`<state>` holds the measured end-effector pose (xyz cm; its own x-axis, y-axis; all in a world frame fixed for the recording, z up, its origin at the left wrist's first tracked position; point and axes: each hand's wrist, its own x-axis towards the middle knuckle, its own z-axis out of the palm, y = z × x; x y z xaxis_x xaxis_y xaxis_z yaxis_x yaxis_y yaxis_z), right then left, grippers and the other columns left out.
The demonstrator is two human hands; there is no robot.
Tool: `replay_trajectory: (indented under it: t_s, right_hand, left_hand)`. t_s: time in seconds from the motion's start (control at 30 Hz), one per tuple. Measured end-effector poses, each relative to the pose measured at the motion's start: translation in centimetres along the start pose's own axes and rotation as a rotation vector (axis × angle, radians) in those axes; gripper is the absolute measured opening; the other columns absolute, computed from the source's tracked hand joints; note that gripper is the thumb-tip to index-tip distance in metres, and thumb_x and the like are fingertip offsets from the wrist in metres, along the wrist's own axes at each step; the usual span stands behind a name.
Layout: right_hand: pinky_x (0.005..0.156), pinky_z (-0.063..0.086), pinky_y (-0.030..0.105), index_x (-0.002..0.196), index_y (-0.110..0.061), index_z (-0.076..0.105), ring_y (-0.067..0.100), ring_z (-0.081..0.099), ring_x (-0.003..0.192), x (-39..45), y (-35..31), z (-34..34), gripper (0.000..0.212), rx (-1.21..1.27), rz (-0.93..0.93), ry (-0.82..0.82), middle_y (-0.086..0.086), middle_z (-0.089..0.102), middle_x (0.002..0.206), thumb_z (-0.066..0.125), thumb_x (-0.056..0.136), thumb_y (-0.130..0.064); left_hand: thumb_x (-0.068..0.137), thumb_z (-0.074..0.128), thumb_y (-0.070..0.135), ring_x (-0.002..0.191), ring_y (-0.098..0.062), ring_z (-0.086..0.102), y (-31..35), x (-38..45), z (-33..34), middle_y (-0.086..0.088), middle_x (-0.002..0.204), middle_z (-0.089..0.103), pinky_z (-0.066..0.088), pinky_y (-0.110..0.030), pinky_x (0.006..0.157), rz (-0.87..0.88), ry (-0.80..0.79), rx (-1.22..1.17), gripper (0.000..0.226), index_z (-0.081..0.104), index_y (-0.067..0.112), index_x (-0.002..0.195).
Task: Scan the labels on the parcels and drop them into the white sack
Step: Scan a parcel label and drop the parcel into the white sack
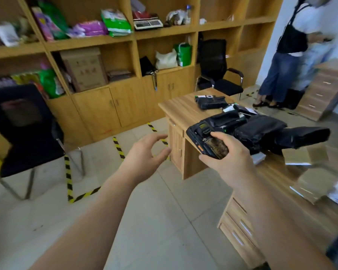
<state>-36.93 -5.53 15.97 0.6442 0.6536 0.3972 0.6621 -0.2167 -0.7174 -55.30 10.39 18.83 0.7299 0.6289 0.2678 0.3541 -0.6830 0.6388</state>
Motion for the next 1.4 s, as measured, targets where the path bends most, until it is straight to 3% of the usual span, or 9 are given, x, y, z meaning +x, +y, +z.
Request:
replay_trajectory:
  t_s: [0.23, 0.47, 0.63, 0.77, 0.9, 1.1, 1.4]
  right_hand:
    - [0.098, 0.046, 0.028, 0.127, -0.033, 0.061, 0.005, 0.054, 0.114, 11.5, 0.9, 4.1, 0.062, 0.067, -0.057, -0.031, -0.021, 0.056, 0.115, 0.087, 0.071, -0.038]
    - [0.097, 0.045, 0.026, 0.126, -0.035, 0.06, 0.002, 0.052, 0.11, 19.5, 4.9, 7.3, 0.062, 0.036, 0.041, -0.019, -0.023, 0.054, 0.113, 0.087, 0.07, -0.038]
    - [0.093, 0.041, 0.023, 0.125, -0.034, 0.062, 0.0, 0.052, 0.108, 25.5, 7.8, 8.2, 0.062, -0.025, 0.186, 0.074, -0.022, 0.054, 0.113, 0.086, 0.068, -0.035]
    - [0.098, 0.046, 0.032, 0.127, -0.038, 0.059, 0.005, 0.052, 0.113, 30.4, 10.3, 7.7, 0.065, -0.108, 0.316, 0.197, -0.021, 0.054, 0.118, 0.086, 0.068, -0.036]
    - [0.091, 0.051, 0.034, 0.125, -0.041, 0.059, 0.006, 0.056, 0.108, 33.7, 12.3, 7.0, 0.063, -0.175, 0.411, 0.332, -0.019, 0.058, 0.118, 0.087, 0.069, -0.039]
    - [0.096, 0.05, 0.037, 0.124, -0.041, 0.06, 0.012, 0.057, 0.115, 35.5, 16.1, 6.8, 0.062, -0.253, 0.548, 0.434, -0.017, 0.059, 0.122, 0.086, 0.068, -0.04]
    - [0.097, 0.049, 0.037, 0.125, -0.036, 0.06, 0.014, 0.058, 0.112, 38.4, 24.1, 5.0, 0.063, -0.268, 0.706, 0.472, -0.011, 0.061, 0.12, 0.085, 0.068, -0.036]
  left_hand:
    - [0.095, 0.059, 0.037, 0.123, -0.003, 0.047, -3.4, 9.1, -1.4, 0.013, 0.131, 0.055, 0.04, -0.029, 0.106, -0.051, 0.047, 0.072, 0.038, 0.055, 0.027, 0.131]
    - [0.094, 0.061, 0.037, 0.122, -0.001, 0.047, -7.8, 19.7, 1.4, 0.017, 0.128, 0.055, 0.04, -0.028, 0.106, -0.031, 0.012, 0.014, 0.039, 0.056, 0.027, 0.131]
    - [0.094, 0.06, 0.039, 0.117, 0.002, 0.046, -10.6, 30.3, 5.1, 0.021, 0.125, 0.052, 0.041, -0.028, 0.104, 0.073, -0.109, -0.051, 0.038, 0.055, 0.029, 0.131]
    - [0.094, 0.061, 0.038, 0.117, -0.002, 0.048, -10.7, 40.0, 7.6, 0.012, 0.129, 0.056, 0.042, -0.03, 0.104, 0.214, -0.216, -0.084, 0.039, 0.057, 0.026, 0.131]
    - [0.094, 0.062, 0.036, 0.107, 0.003, 0.044, -10.1, 47.7, 10.3, 0.015, 0.12, 0.052, 0.037, -0.017, 0.093, 0.349, -0.316, -0.116, 0.04, 0.056, 0.025, 0.131]
    - [0.092, 0.065, 0.032, 0.113, -0.006, 0.053, -10.5, 53.8, 16.5, 0.009, 0.123, 0.059, 0.043, -0.027, 0.1, 0.459, -0.462, -0.191, 0.038, 0.059, 0.021, 0.128]
    - [0.091, 0.066, 0.029, 0.117, -0.006, 0.052, -8.6, 61.0, 26.2, 0.008, 0.125, 0.06, 0.04, -0.025, 0.101, 0.462, -0.605, -0.198, 0.038, 0.06, 0.02, 0.128]
